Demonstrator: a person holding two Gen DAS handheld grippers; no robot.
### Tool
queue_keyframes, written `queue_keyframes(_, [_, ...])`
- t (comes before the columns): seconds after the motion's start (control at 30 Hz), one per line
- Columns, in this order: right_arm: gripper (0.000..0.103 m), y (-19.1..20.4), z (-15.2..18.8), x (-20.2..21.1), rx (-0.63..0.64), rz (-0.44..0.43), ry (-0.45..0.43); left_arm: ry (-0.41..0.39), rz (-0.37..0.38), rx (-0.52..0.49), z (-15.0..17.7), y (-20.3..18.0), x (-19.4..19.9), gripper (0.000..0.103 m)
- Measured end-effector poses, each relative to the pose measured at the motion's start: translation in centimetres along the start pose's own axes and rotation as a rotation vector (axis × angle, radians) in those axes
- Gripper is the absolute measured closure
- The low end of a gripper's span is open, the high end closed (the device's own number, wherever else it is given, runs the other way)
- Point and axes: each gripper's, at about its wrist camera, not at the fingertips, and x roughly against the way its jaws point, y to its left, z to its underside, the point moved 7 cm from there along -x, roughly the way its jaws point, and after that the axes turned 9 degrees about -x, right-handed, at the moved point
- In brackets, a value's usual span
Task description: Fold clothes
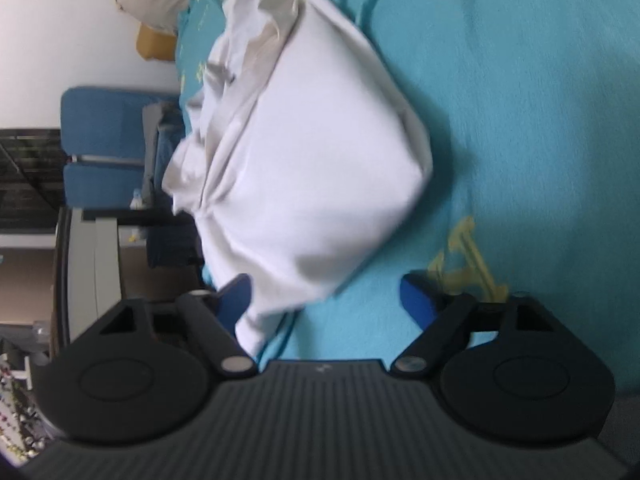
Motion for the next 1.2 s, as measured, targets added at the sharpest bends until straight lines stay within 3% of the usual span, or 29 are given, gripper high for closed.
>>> queue_keyframes(0.1, [0.057,0.4,-1.1,0.1,0.028,0.012,-0.060,-0.023,0.018,0.041,-0.5,0.5,0.0,0.017])
queue_keyframes(0.13, [0.073,0.6,-1.4,0.2,0.042,0.020,-0.078,-0.024,0.024,0.049,-0.6,0.6,0.0,0.019])
queue_keyframes(0.17, [0.083,0.7,-1.6,0.3,0.052,0.019,-0.093,-0.024,0.030,0.056,-0.5,0.7,0.1,0.020])
queue_keyframes(0.23, [0.089,1.5,-1.6,0.8,0.069,-0.024,-0.104,-0.008,0.058,0.074,-0.3,0.7,0.1,0.021])
queue_keyframes(0.43, [0.091,4.9,-1.7,2.8,0.120,-0.193,-0.129,0.115,0.225,0.080,1.7,-1.8,-0.6,0.018])
queue_keyframes(0.63, [0.091,5.6,-3.2,4.0,0.069,-0.289,-0.136,0.151,0.271,0.158,1.5,-2.0,-3.9,0.021])
queue_keyframes(0.83, [0.092,5.1,-4.1,5.0,0.036,-0.329,-0.153,-0.012,0.248,0.235,-0.2,0.3,-2.3,0.028])
queue_keyframes(0.93, [0.092,5.1,-4.2,5.2,0.040,-0.328,-0.158,-0.085,0.259,0.284,-1.1,1.3,-1.5,0.039])
queue_keyframes(1.1, [0.092,5.0,-4.0,5.3,0.067,-0.305,-0.175,-0.089,0.228,0.248,-1.2,1.1,-1.4,0.056])
queue_keyframes(1.2, [0.092,5.3,-4.0,5.4,0.099,-0.292,-0.197,-0.094,0.230,0.200,-1.2,0.7,-0.5,0.058])
